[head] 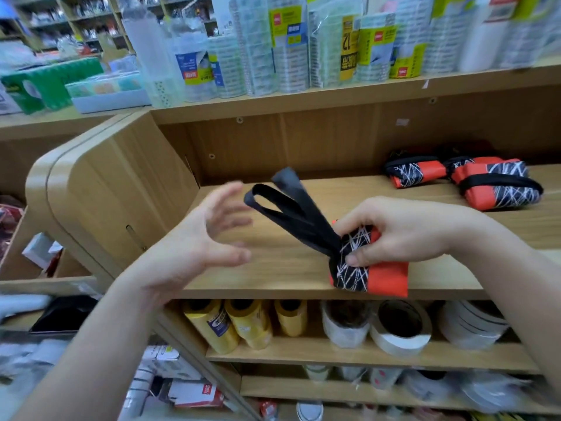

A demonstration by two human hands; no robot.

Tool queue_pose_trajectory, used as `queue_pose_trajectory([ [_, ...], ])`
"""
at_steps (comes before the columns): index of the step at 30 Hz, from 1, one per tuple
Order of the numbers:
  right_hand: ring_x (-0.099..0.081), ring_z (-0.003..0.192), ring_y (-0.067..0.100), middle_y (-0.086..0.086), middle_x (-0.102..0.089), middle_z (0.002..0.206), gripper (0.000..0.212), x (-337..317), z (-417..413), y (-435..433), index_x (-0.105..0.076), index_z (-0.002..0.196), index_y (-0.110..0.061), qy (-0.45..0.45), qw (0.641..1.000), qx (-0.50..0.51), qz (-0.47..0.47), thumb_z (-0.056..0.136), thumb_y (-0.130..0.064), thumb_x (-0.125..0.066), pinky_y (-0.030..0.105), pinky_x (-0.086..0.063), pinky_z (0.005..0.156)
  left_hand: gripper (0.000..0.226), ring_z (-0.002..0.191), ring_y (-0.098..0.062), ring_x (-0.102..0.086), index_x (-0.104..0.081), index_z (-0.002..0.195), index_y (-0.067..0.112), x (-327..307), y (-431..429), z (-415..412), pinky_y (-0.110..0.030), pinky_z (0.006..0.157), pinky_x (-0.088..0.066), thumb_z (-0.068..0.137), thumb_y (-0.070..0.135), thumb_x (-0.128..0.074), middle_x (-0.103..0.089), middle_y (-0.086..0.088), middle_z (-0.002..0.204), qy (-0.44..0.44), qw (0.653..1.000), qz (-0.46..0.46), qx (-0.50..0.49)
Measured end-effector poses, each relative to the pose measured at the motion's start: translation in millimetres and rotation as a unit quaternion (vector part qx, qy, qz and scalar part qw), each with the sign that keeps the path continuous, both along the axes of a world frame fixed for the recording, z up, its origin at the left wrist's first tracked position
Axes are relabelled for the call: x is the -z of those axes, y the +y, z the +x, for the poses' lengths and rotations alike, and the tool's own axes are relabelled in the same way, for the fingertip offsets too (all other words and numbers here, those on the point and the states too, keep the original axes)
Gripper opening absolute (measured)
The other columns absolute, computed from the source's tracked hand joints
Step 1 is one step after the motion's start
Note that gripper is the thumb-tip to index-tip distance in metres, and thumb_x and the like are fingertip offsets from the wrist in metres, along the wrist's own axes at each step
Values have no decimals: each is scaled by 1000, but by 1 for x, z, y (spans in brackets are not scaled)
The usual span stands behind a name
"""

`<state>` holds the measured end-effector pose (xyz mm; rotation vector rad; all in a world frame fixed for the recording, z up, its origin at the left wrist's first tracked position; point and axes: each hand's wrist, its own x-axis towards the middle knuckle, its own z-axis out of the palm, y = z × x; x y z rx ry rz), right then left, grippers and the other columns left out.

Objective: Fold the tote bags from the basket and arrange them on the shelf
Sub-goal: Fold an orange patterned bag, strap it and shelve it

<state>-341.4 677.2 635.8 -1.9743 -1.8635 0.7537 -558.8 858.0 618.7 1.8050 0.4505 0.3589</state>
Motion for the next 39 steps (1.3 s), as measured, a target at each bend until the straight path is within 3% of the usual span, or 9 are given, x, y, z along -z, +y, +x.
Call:
queue_pose_trajectory([
  [3,-66,95,2,-17,-72,103,25,-4,3,-1,-72,108,-28,40,999,-25,-16,88,-13,-71,25,-50,87,121,147,-5,-14,-13,153,40,-14,-11,5,-41,119,-23,64,5,-87,-15,14,160,-9,900,435,27],
  [6,-66,97,7,-12,-72,104,23,-3,5,1,-72,106,-28,46,996,-70,-41,89,-14,-71,33,-50,91,75,146,-20,-21,-52,136,24,-23,-23,23,-47,117,-28,69,22,-86,-34,1,153,-69,780,615,90],
  [9,-65,105,12,-12,-70,110,29,1,12,0,-68,108,-38,92,989,-94,-61,88,-18,-71,43,-49,97,16,109,-22,-63,-74,84,24,-32,-21,29,-49,88,-50,74,34,-81,-71,-3,103,-54,899,392,186],
  [12,-63,114,23,-1,-65,125,54,12,21,-6,-59,129,-38,226,970,-66,-52,84,-12,-70,43,-50,101,36,56,-29,-58,-69,72,9,-31,-14,28,-40,56,-48,74,43,-80,-63,-17,64,-54,962,138,228],
  [16,-60,121,25,-8,-55,139,78,27,24,-12,-39,141,-51,290,956,-37,1,83,-10,-70,38,-48,103,37,48,-6,-56,-67,105,0,-17,-15,24,-27,62,-56,85,30,-73,-59,4,58,-196,933,-211,217],
  [20,-58,122,10,-20,-56,134,100,16,19,-17,-16,144,-62,260,964,-2,52,82,-10,-76,27,-49,101,67,71,-18,-65,-37,144,-5,-7,-14,25,-32,72,-59,94,33,-59,-63,-15,115,-250,846,-409,233],
  [27,-49,79,11,-10,-39,96,92,-9,-23,-15,9,127,-78,-229,970,10,78,93,-27,-60,33,-45,74,80,76,-24,-65,-18,151,2,-2,-26,42,-35,75,-58,94,42,-57,-45,-15,146,-246,825,-433,267],
  [35,-61,103,0,-17,-69,109,24,17,4,-10,-68,115,-38,-16,989,67,127,92,-30,-65,29,-47,94,52,71,-13,-62,-58,126,3,12,-38,41,-26,65,-57,76,13,-68,-59,-6,88,-179,906,-382,38],
  [39,-67,96,0,-14,-73,104,20,15,12,-13,-73,111,-24,116,990,33,69,94,-21,-62,15,-48,82,101,116,-22,-63,-48,139,14,15,-22,29,-41,91,-55,49,21,-93,-65,-7,125,-139,949,-284,20],
])
